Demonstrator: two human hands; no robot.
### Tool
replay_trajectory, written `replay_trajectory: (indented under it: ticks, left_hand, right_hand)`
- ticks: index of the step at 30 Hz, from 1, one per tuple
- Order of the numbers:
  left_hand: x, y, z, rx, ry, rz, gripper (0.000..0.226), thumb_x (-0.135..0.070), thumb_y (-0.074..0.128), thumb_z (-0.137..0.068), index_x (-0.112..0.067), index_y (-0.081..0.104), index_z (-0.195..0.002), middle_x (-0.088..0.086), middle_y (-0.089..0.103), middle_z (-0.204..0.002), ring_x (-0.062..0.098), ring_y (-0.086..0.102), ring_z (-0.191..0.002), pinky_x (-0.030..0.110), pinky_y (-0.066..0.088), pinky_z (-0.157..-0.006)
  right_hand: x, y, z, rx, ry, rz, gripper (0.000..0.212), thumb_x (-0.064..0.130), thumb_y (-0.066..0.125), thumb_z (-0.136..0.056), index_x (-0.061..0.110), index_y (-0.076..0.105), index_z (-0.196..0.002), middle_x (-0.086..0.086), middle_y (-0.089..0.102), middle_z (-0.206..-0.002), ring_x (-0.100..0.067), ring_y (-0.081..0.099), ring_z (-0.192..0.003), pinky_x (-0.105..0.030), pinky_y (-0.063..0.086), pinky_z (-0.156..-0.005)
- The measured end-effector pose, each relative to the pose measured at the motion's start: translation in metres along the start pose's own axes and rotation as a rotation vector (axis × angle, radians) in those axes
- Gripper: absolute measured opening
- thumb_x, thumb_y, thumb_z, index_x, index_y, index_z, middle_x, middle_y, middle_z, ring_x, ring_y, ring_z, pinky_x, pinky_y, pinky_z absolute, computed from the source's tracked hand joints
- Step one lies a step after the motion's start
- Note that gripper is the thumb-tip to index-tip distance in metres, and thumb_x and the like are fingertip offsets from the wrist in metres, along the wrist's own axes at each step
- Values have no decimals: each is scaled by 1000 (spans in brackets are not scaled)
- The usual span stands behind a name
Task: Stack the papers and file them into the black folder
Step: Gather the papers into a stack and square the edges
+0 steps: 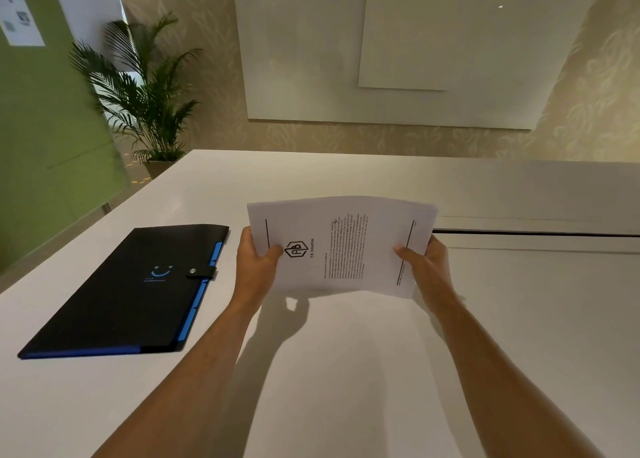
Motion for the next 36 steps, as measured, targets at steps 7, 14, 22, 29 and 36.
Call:
replay_trajectory:
  ticks: [7, 14, 22, 29, 36]
  left_hand:
    - [1, -2, -1, 14, 6, -28, 39, -10, 61, -89, -43, 49, -105, -12, 62, -110, 14, 64, -99, 29, 58, -71]
    - [-47, -16, -34, 104, 115, -175, 23, -16, 62, -91, -21, 49, -109, 11, 67, -99, 23, 69, -90, 39, 57, -76]
    - [-39, 4, -7, 146, -165, 323, 10, -13, 63, -90, -19, 57, -84, 2, 69, -81, 18, 67, -75, 38, 48, -74]
    - [-29, 50, 21, 54, -195, 570, 38, -13, 66, -90, -27, 58, -125, 1, 70, -118, 20, 66, -107, 38, 56, -86]
    - [-43, 45, 15, -73, -32, 303, 44, -19, 62, -94, -19, 49, -135, 1, 65, -121, 14, 64, -107, 24, 58, -78]
  right_hand:
    - [2, 1, 2, -53, -18, 21, 27, 4, 70, -85, 28, 68, -97, 17, 77, -90, -6, 73, -81, -16, 55, -61]
    - [9, -1, 0, -118, 13, -148, 20, 11, 70, -79, 20, 74, -97, 2, 78, -97, -16, 73, -87, -27, 59, -66]
    - [2, 25, 7, -277, 206, -509, 22, 2, 68, -83, 16, 72, -101, 5, 78, -96, -12, 73, -86, -27, 56, -65]
    - [-16, 75, 35, -302, 388, -650, 33, 6, 69, -85, 17, 68, -117, -1, 75, -110, -18, 72, -95, -33, 57, -70]
    - [-16, 90, 49, -258, 423, -751, 41, 4, 64, -89, 15, 62, -129, -7, 72, -119, -26, 68, -107, -29, 60, -64]
Point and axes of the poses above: each hand's wrist, its own z-axis away from the middle knuckle, its own y-axis out of the palm, x = y × z, the point moved 1 cm from there along -z, towards the middle knuckle
